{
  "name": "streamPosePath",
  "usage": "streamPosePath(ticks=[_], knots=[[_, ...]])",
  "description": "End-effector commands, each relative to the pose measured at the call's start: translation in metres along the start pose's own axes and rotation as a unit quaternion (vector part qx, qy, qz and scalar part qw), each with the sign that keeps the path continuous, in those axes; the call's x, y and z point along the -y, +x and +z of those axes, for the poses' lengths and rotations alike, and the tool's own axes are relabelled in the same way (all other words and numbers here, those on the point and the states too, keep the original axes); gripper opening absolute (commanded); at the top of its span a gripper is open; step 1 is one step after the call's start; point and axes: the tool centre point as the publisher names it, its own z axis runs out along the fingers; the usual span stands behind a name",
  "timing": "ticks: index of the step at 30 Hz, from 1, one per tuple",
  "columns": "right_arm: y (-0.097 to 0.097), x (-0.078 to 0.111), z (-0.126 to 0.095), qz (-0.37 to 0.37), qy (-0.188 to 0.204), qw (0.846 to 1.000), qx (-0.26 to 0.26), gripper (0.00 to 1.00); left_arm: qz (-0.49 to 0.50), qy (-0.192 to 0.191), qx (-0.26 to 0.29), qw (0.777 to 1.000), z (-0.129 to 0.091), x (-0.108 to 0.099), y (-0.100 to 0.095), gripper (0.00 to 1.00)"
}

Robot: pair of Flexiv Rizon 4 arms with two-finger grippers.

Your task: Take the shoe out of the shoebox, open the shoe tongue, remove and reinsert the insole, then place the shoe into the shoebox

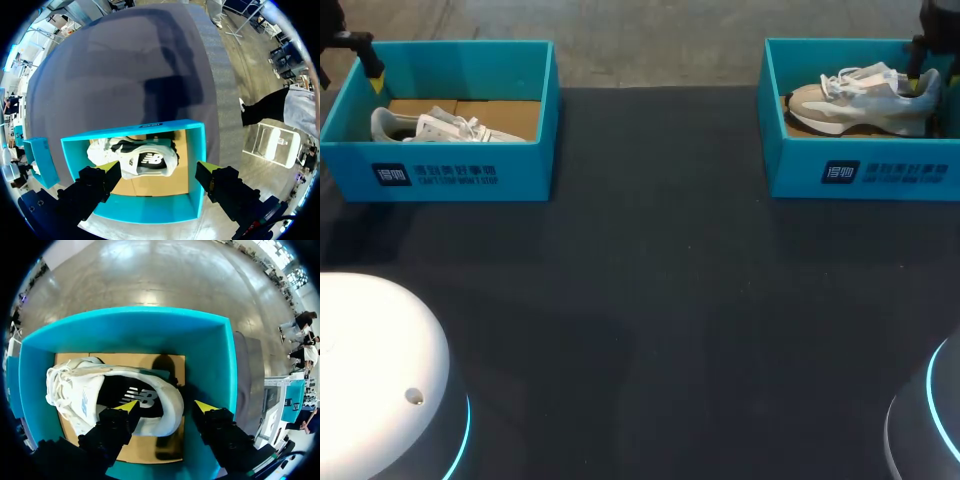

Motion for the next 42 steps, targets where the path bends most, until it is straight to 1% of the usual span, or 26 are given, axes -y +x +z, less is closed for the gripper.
streamPosePath(ticks=[1, 2, 4, 5, 11, 21, 31, 33, 38, 40, 42], knots=[[0.000, -0.010, 0.009, 0.000, 0.012, 1.000, 0.000, 0.66, 0.000, -0.001, -0.001, 1.000, 0.000, 0.002, 0.000, 1.00], [-0.001, -0.010, 0.010, 0.000, 0.013, 1.000, 0.000, 0.68, 0.000, -0.001, -0.001, 1.000, 0.000, 0.002, 0.000, 1.00], [-0.001, -0.010, 0.010, 0.000, 0.013, 1.000, 0.000, 0.68, 0.000, -0.001, -0.001, 1.000, 0.000, 0.002, 0.000, 1.00], [-0.003, -0.012, 0.013, 0.001, 0.015, 1.000, 0.001, 0.70, 0.000, -0.001, -0.001, 1.000, 0.000, 0.002, 0.000, 1.00], [-0.004, -0.014, 0.018, 0.001, 0.021, 1.000, 0.002, 0.68, 0.000, -0.001, -0.001, 1.000, 0.000, 0.002, 0.000, 1.00], [-0.001, -0.013, 0.026, 0.004, 0.028, 1.000, 0.001, 0.73, 0.000, -0.001, -0.001, 1.000, 0.000, 0.002, 0.000, 1.00], [0.001, -0.008, 0.036, 0.009, 0.037, 0.999, 0.000, 0.68, 0.000, -0.001, -0.001, 1.000, 0.000, 0.002, 0.000, 1.00], [0.002, -0.006, 0.038, 0.009, 0.040, 0.999, 0.000, 0.65, 0.000, -0.001, -0.001, 1.000, 0.000, 0.002, 0.000, 1.00], [0.002, -0.004, 0.043, 0.011, 0.045, 0.999, -0.002, 0.67, 0.000, -0.001, -0.001, 1.000, 0.000, 0.002, 0.000, 1.00], [0.002, -0.004, 0.043, 0.011, 0.046, 0.999, -0.002, 0.65, 0.000, -0.001, -0.001, 1.000, 0.000, 0.002, 0.000, 1.00], [0.002, -0.004, 0.044, 0.012, 0.048, 0.999, -0.003, 0.60, 0.000, -0.001, -0.001, 1.000, 0.000, 0.002, 0.000, 1.00]])
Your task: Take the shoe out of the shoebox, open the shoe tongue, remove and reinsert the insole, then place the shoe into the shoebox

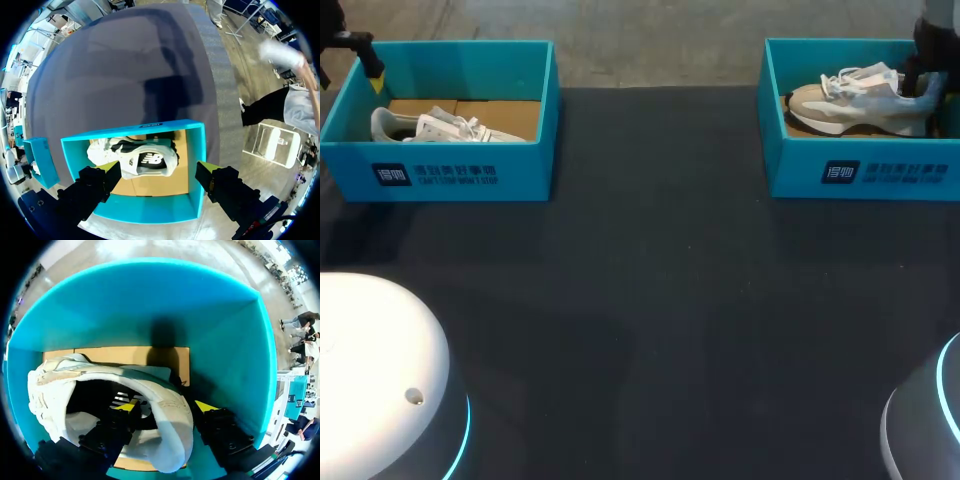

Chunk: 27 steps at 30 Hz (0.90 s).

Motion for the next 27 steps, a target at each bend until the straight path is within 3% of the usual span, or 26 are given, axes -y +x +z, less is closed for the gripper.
streamPosePath(ticks=[1, 4, 6, 8, 13, 15, 27], knots=[[0.000, -0.008, 0.004, 0.000, 0.015, 1.000, -0.002, 0.60, 0.000, -0.001, -0.001, 1.000, 0.000, 0.002, 0.000, 1.00], [0.000, -0.008, 0.005, 0.002, 0.016, 1.000, -0.003, 0.50, 0.000, -0.001, -0.001, 1.000, 0.000, 0.002, 0.000, 1.00], [0.000, -0.007, 0.006, 0.003, 0.018, 1.000, -0.003, 0.31, 0.000, -0.001, -0.001, 1.000, 0.000, 0.002, 0.000, 1.00], [0.001, -0.007, 0.007, 0.004, 0.019, 1.000, -0.004, 0.22, 0.000, -0.001, -0.001, 1.000, 0.000, 0.002, 0.000, 1.00], [0.001, -0.007, 0.009, 0.003, 0.021, 1.000, 0.001, 0.23, 0.000, -0.001, -0.001, 1.000, 0.000, 0.002, 0.000, 1.00], [0.000, -0.006, 0.007, 0.007, 0.020, 1.000, 0.005, 0.00, 0.000, -0.001, -0.001, 1.000, 0.000, 0.002, 0.000, 1.00], [0.007, -0.002, -0.018, 0.013, -0.003, 1.000, 0.027, 0.00, 0.000, -0.001, -0.001, 1.000, 0.000, 0.002, 0.000, 1.00]])
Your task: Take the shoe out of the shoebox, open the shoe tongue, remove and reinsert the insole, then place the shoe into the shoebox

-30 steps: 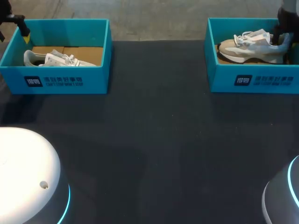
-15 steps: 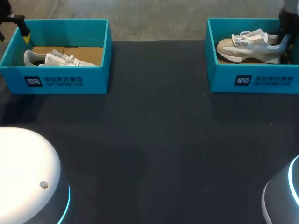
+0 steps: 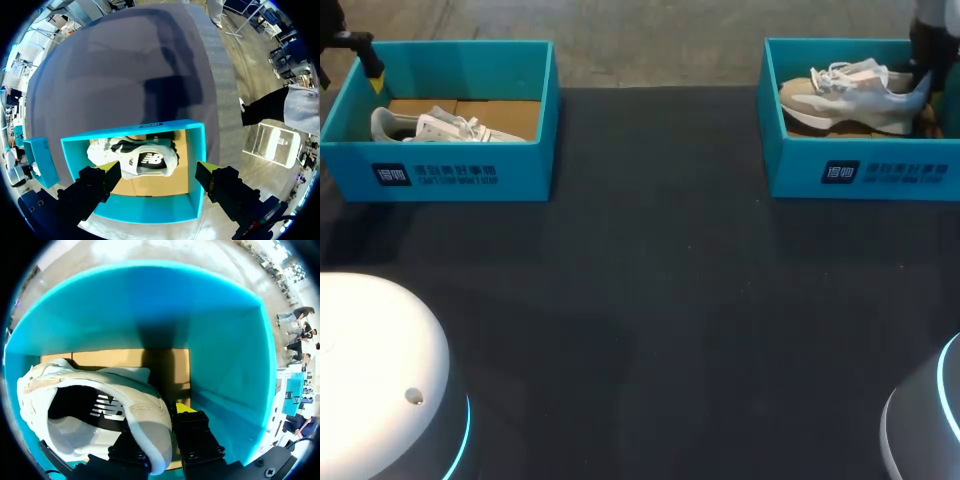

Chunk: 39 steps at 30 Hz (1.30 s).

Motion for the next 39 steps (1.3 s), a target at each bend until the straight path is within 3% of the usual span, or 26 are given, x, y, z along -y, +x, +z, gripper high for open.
streamPosePath(ticks=[1, 20, 29, 39], knots=[[0.001, 0.002, -0.017, 0.002, -0.007, 1.000, 0.008, 0.00, 0.000, -0.001, -0.001, 1.000, 0.000, 0.001, 0.000, 1.00], [-0.015, 0.004, -0.106, 0.017, -0.049, 0.998, 0.036, 0.00, 0.000, -0.001, -0.001, 1.000, 0.000, 0.001, 0.000, 1.00], [-0.022, 0.022, -0.146, 0.026, -0.065, 0.996, 0.049, 0.00, 0.000, -0.001, -0.001, 1.000, 0.000, 0.001, 0.000, 1.00], [-0.024, 0.054, -0.208, 0.025, -0.084, 0.994, 0.061, 0.00, 0.000, -0.001, -0.001, 1.000, 0.000, 0.001, 0.000, 1.00]])
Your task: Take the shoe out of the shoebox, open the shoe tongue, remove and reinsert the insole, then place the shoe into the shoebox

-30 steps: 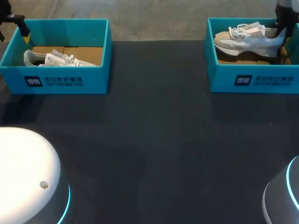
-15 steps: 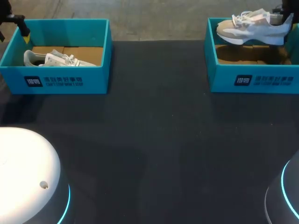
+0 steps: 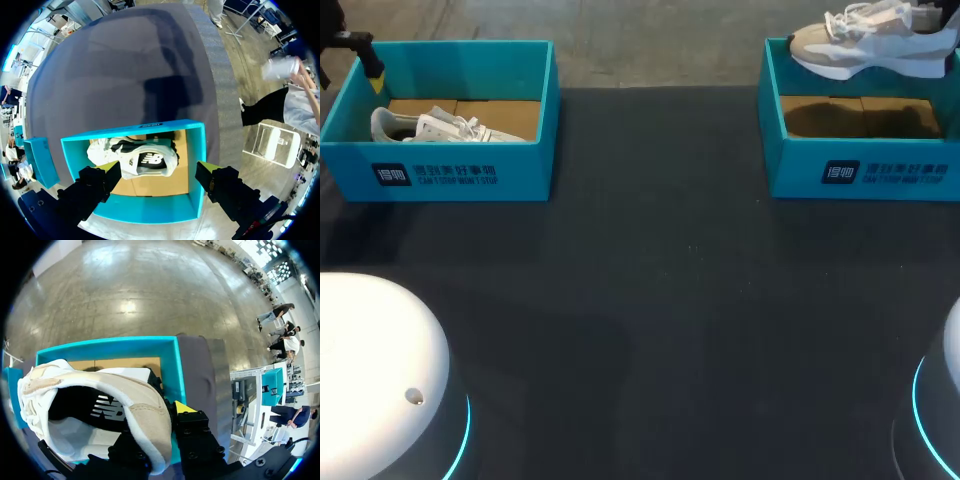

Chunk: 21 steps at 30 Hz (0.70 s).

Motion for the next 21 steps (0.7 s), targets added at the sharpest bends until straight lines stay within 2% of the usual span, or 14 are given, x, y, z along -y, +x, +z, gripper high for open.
streamPosePath(ticks=[1, 5, 10, 21], knots=[[-0.005, 0.027, -0.055, 0.003, -0.030, 1.000, 0.001, 0.00, 0.000, -0.001, -0.001, 1.000, 0.000, 0.002, 0.000, 1.00], [-0.003, 0.044, -0.076, 0.002, -0.035, 0.999, 0.005, 0.00, 0.000, -0.001, -0.001, 1.000, 0.000, 0.002, 0.000, 1.00], [0.000, 0.074, -0.104, 0.002, -0.038, 0.999, 0.016, 0.00, 0.000, -0.001, -0.001, 1.000, 0.000, 0.002, 0.000, 1.00], [0.018, 0.139, -0.143, 0.010, -0.042, 0.999, 0.030, 0.00, 0.000, -0.001, -0.001, 1.000, 0.000, 0.002, 0.000, 1.00]])
